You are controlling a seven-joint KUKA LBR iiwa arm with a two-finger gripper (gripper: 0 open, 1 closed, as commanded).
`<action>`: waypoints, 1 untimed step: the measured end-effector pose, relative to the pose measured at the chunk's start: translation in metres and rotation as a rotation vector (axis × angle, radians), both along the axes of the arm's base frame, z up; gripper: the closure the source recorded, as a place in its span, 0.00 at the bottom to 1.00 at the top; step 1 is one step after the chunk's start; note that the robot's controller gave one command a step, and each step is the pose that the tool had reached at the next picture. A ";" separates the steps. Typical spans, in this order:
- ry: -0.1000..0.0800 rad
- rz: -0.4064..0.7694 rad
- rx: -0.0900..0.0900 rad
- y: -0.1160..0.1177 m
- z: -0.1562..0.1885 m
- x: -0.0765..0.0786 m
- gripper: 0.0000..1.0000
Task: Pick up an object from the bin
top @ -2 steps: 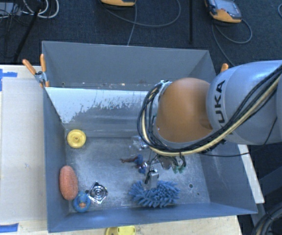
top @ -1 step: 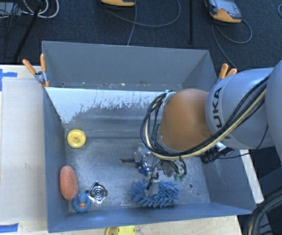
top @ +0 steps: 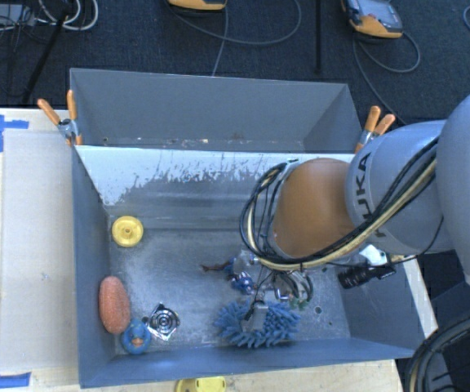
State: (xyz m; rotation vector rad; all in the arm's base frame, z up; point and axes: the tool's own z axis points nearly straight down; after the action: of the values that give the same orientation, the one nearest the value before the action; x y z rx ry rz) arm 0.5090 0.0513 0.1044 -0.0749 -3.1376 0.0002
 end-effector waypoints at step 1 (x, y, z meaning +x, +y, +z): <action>-0.014 0.248 0.004 -0.008 -0.030 -0.011 1.00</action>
Offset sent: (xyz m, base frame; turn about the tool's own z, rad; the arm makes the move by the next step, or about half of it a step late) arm 0.0000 0.0000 0.0000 0.0000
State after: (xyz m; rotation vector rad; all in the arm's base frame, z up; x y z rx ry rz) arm 0.4984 0.0437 0.0739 0.3153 -3.1368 -0.0058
